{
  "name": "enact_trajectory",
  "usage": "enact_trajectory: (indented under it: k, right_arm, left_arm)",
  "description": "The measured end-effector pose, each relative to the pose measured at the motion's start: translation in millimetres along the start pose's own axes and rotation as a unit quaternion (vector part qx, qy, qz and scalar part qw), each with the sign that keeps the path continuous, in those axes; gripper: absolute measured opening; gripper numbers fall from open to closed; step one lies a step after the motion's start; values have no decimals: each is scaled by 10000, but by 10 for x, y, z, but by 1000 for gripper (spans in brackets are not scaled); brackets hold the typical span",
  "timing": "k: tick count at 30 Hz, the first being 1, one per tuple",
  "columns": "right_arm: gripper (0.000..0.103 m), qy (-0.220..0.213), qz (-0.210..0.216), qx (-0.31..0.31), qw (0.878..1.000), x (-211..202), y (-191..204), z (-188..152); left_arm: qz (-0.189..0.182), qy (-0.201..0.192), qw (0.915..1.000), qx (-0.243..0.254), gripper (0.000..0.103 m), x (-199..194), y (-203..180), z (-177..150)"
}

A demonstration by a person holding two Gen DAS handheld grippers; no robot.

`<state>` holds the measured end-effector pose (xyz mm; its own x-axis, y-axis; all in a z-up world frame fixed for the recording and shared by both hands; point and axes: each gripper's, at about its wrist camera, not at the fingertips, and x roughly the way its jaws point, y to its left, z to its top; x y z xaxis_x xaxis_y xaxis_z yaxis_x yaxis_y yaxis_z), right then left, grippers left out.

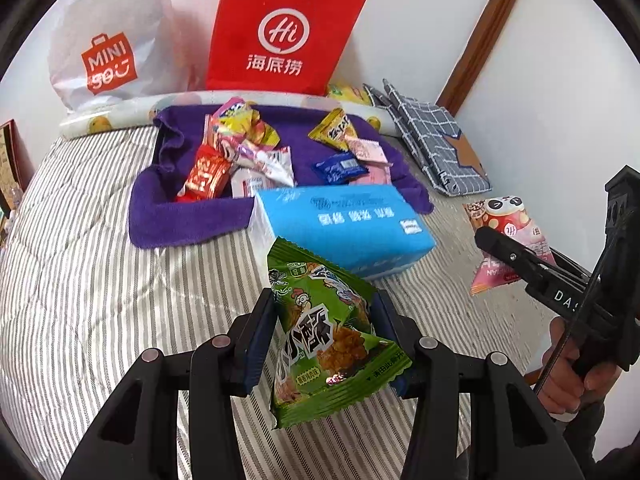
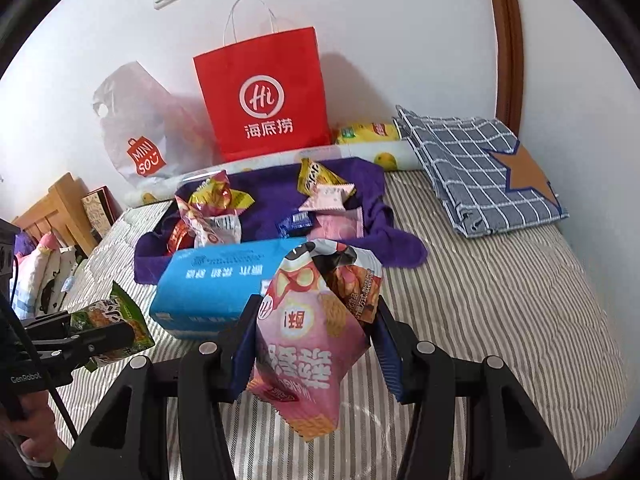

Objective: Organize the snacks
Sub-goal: 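Lift the green bag and pink chip bag toward the purple towel, then carry the green bag and pink chip bag over the purple towel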

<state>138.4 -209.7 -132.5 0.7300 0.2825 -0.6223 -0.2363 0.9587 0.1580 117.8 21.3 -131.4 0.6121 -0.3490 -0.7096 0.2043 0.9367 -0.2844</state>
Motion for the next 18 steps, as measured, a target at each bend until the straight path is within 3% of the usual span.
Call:
enact_trajectory:
  k: [18]
  right_arm:
    - [50, -187, -75, 12, 9998, 103, -17, 364]
  left_arm:
    - [74, -141, 9999, 43, 48, -5, 35, 325]
